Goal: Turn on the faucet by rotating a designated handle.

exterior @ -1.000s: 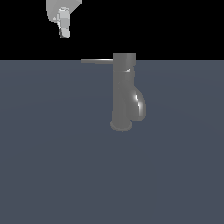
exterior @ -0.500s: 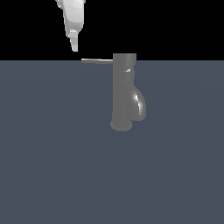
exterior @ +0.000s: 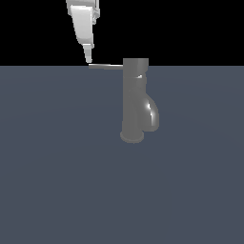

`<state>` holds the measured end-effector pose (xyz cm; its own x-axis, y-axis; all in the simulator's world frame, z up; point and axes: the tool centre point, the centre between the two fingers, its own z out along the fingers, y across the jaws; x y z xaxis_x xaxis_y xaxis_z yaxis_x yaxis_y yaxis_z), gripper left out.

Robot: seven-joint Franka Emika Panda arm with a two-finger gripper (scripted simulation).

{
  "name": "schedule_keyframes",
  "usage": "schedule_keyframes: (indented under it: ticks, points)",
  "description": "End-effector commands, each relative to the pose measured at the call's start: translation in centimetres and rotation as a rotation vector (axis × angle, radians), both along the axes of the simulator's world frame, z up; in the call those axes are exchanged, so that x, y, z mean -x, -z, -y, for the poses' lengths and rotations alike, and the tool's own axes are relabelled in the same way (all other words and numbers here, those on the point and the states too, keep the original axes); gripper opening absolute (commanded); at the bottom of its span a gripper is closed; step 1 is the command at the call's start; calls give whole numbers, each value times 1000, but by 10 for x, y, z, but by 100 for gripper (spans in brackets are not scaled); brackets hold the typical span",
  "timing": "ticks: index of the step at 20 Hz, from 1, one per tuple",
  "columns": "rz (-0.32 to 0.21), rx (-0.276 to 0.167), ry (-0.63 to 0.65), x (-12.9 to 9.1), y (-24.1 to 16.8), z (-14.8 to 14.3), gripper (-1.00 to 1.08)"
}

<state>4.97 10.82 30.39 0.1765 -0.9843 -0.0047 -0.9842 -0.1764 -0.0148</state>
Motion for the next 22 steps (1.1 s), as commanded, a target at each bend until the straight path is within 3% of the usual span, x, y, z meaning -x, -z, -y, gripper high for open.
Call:
schedule_keyframes:
  ticks: [1, 14, 22]
  points:
    - [-13, 5, 49, -9, 13, 12, -100]
    - [-15, 7, 106, -23, 20, 20, -100]
    - [-15, 7, 106, -2, 20, 23, -100]
